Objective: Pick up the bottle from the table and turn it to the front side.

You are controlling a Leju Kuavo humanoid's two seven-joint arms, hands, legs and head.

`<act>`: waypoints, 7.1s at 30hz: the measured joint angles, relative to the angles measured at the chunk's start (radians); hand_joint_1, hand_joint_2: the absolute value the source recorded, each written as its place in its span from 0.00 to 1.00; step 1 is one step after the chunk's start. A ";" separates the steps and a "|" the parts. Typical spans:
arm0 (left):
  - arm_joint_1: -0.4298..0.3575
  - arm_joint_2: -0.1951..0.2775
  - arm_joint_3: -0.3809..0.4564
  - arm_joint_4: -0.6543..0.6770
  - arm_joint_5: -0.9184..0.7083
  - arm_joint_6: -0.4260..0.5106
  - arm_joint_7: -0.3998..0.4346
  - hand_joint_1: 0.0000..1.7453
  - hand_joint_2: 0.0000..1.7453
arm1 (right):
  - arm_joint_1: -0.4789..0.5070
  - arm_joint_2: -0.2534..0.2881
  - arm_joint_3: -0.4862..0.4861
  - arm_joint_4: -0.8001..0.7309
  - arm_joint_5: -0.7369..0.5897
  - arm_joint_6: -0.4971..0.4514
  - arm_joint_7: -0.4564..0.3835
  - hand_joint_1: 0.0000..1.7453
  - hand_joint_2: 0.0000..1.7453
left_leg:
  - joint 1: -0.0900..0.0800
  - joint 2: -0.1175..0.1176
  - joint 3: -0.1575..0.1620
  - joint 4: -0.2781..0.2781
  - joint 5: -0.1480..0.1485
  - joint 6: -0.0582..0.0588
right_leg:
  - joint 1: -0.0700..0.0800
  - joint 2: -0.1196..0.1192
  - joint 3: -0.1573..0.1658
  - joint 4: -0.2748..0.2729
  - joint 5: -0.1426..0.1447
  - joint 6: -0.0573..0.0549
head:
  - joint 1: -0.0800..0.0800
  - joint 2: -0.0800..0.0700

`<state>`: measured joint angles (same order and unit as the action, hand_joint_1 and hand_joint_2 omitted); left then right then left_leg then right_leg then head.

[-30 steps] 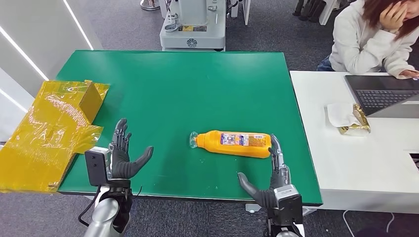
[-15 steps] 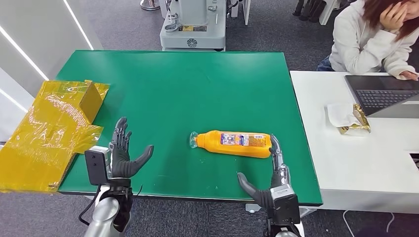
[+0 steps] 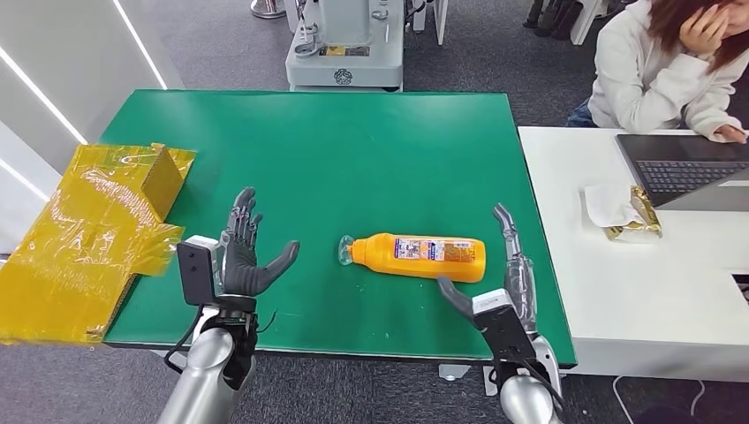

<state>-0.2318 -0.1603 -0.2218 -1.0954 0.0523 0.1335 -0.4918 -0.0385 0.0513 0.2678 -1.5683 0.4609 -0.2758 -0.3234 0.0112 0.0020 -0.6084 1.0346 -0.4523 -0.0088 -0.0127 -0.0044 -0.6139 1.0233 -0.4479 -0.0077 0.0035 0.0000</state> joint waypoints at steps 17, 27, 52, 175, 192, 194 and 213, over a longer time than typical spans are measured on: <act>-0.106 -0.015 -0.058 0.156 0.049 -0.063 -0.050 0.00 1.00 | -0.329 -0.180 0.044 0.386 0.015 0.198 0.093 0.00 1.00 | 0.000 0.000 -0.002 0.002 0.003 0.004 | 0.000 0.001 0.000 0.000 0.005 0.002 | 0.000 0.000; -0.116 -0.010 -0.077 0.189 0.082 -0.041 -0.053 0.00 1.00 | -0.577 -0.214 0.156 0.715 -0.081 0.246 0.077 0.00 1.00 | 0.000 0.000 -0.002 0.002 0.003 0.003 | 0.000 0.001 -0.001 0.000 0.005 0.002 | 0.000 0.000; -0.115 0.011 -0.087 0.189 0.099 -0.014 -0.049 0.00 1.00 | -0.701 -0.161 0.376 0.932 -0.282 0.488 0.090 0.00 1.00 | 0.000 0.000 -0.003 0.002 0.004 0.003 | 0.000 0.000 -0.001 0.000 0.005 0.002 | 0.000 0.000; -0.594 0.044 -0.301 0.537 0.298 -0.427 0.228 0.00 1.00 | -0.484 -0.109 0.257 0.648 -0.548 0.300 -0.117 1.00 1.00 | 0.000 -0.001 -0.006 0.002 0.009 0.003 | 0.000 -0.002 -0.004 0.001 0.009 0.001 | 0.000 0.000; -0.628 -0.005 -0.327 0.562 0.343 -0.451 0.245 0.00 1.00 | -0.563 -0.054 0.266 0.776 -0.517 0.282 -0.097 1.00 1.00 | 0.000 -0.001 -0.006 0.002 0.009 0.003 | 0.000 -0.002 -0.004 0.000 0.009 0.001 | 0.000 0.000; -0.630 -0.006 -0.328 0.564 0.350 -0.453 0.250 0.00 1.00 | -0.566 -0.051 0.266 0.785 -0.515 0.279 -0.097 1.00 1.00 | 0.000 -0.001 -0.006 0.002 0.009 0.003 | 0.000 -0.002 -0.004 0.000 0.009 0.001 | 0.000 0.000; -0.639 -0.115 -0.371 0.570 0.329 -0.301 0.186 0.00 1.00 | -0.587 0.017 0.263 0.889 -0.335 0.121 -0.083 1.00 1.00 | 0.000 -0.001 -0.006 0.002 0.009 0.003 | 0.000 -0.001 -0.004 0.000 0.009 0.001 | 0.000 0.000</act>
<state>-0.8711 -0.2754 -0.5932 -0.5254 0.3809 -0.1673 -0.3060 -0.6256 0.0686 0.5304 -0.6796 0.1262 -0.1552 -0.4068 0.0110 0.0006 -0.6145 1.0370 -0.4429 -0.0060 -0.0128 -0.0058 -0.6181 1.0237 -0.4388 -0.0066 0.0033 0.0000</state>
